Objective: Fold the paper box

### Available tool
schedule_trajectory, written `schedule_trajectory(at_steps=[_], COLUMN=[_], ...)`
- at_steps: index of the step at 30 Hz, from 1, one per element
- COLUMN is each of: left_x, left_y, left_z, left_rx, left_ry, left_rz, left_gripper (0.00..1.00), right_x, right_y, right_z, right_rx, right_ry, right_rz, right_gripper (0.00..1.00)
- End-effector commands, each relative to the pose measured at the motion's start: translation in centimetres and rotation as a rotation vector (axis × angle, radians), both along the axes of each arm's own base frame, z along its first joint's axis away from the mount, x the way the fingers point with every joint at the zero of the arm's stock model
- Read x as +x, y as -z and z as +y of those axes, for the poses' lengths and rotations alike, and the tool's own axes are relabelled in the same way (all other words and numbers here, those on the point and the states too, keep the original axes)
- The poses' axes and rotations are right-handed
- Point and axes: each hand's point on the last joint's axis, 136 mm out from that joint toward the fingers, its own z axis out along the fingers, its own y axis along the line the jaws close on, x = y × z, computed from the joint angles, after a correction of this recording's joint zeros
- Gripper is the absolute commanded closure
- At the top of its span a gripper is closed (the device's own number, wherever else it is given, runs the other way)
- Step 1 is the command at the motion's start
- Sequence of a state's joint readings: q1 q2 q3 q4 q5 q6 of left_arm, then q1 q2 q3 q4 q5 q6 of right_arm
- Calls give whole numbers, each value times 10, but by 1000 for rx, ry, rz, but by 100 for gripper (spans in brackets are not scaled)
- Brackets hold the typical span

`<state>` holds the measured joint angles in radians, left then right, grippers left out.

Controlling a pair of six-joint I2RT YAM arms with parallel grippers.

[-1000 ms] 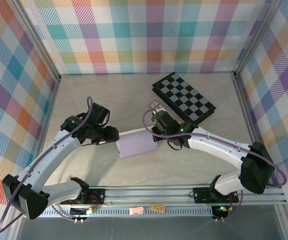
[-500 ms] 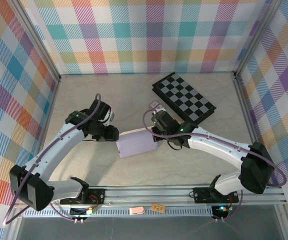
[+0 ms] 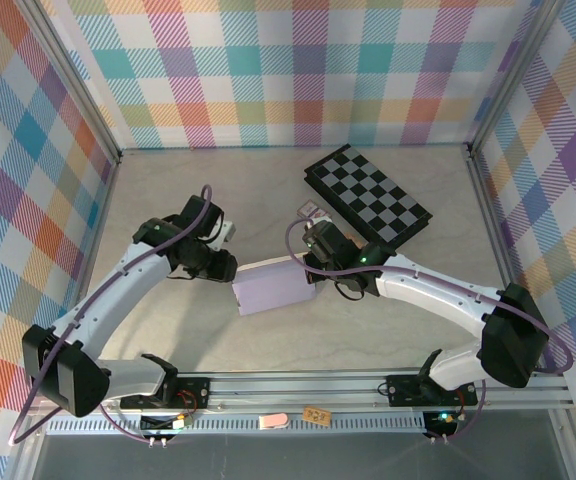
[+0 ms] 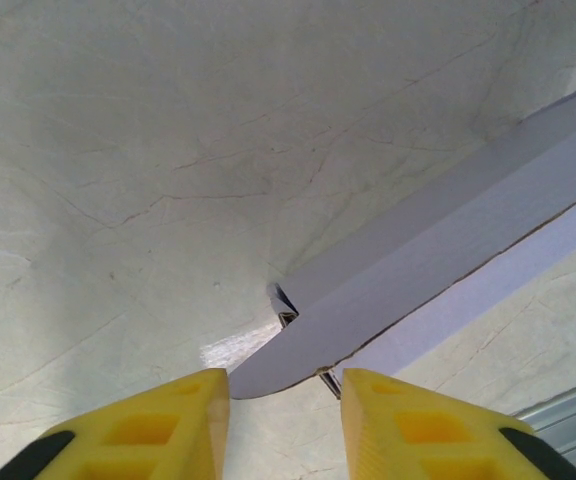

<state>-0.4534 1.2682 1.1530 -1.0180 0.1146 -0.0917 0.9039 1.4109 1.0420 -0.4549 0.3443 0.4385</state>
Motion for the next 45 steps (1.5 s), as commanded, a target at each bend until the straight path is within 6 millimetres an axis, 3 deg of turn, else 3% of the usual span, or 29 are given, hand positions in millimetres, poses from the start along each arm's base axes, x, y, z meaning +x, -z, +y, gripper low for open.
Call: schedule_trajectory(at_steps=[1,8,21,27,38,45], left_x=[3,3,13,15,16,15], left_y=[2,7,8,3,-1,3], left_z=[-1,-3,-4,-8,-8,-11], left_rx=[-7,-16,-8,-30,-33,-42], left_ry=[3,-13,-48,-63,-85,-90], left_rz=[12,31,31,31,48,70], left_gripper=[71,83,80,84,84,95], right_x=[-26,-26,-26,-25,-24,-23], right_y=[38,37,37,37,39,38], right_z=[-22,-22,-23,-22,-20,-19], right_rx=[-132,-133,-132,-134,-135,-135], right_ry=[-4,-4,-4,-7,-11,-12], right_rz=[140,139,136,135,136,135], right_gripper=[100,100,100,100,100,100])
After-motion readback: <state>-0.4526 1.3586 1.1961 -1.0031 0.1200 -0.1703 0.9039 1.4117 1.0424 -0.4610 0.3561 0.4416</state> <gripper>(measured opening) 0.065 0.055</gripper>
